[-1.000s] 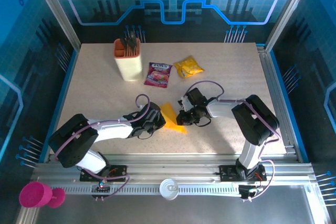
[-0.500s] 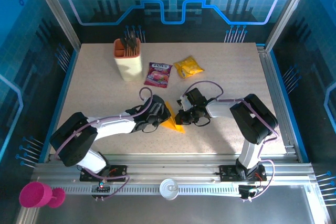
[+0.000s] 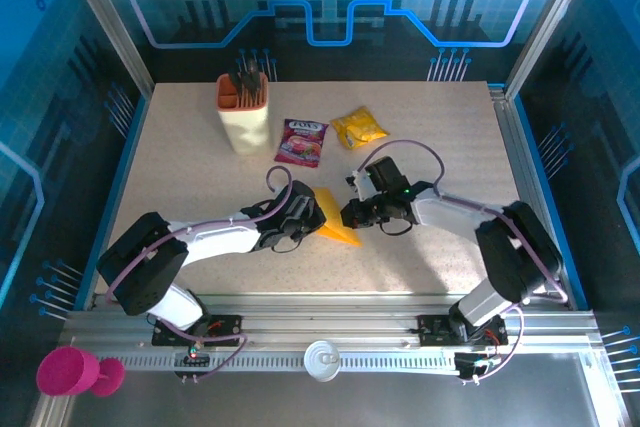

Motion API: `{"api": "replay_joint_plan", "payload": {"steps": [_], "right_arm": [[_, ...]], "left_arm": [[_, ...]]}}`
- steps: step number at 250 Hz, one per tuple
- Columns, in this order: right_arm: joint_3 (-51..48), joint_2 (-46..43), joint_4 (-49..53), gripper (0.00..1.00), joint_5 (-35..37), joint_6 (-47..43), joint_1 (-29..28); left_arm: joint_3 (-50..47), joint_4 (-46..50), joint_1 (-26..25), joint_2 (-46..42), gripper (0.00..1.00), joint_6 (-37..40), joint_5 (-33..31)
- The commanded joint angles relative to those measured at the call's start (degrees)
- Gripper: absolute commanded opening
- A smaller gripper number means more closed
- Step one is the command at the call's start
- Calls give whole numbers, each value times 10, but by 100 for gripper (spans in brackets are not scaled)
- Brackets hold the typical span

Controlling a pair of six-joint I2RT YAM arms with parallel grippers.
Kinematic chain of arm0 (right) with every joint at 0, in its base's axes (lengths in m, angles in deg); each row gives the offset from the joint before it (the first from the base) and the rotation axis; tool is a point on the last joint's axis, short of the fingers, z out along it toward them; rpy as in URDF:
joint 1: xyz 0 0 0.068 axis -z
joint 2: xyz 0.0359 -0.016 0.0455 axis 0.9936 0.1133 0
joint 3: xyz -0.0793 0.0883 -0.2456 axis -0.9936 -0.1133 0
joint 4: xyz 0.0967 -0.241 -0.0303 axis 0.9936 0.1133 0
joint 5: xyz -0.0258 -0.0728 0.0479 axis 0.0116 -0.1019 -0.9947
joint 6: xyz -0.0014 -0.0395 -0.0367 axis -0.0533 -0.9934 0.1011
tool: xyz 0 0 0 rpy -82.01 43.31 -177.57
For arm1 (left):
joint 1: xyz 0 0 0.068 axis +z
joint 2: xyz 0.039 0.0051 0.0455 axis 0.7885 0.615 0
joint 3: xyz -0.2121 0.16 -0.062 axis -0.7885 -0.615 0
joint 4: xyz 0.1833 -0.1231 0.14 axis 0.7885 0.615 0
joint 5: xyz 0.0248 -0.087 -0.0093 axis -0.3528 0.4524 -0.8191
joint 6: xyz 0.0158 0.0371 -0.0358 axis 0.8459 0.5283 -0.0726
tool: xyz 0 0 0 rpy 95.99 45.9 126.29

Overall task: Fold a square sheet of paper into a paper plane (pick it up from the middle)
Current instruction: Fourth fold the wing at the center of the table.

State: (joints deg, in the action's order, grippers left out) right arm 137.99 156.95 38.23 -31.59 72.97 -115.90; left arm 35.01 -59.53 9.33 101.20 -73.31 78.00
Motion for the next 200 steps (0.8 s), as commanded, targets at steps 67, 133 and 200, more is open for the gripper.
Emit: {"api": "replay_joint_plan", "payload": {"steps": [67,133,200], "right_arm": [[-42,-20,3,21,173,-94,-94],[-38,-13,-11,34,251,-102,-143],[-23,22,-17,42,277,-101,-172]], "left_arm": [[5,48,-2,-24,0,4,2],[13,64,-1,-33,0,7,10],[15,69,4,-44,0,4,17]]}}
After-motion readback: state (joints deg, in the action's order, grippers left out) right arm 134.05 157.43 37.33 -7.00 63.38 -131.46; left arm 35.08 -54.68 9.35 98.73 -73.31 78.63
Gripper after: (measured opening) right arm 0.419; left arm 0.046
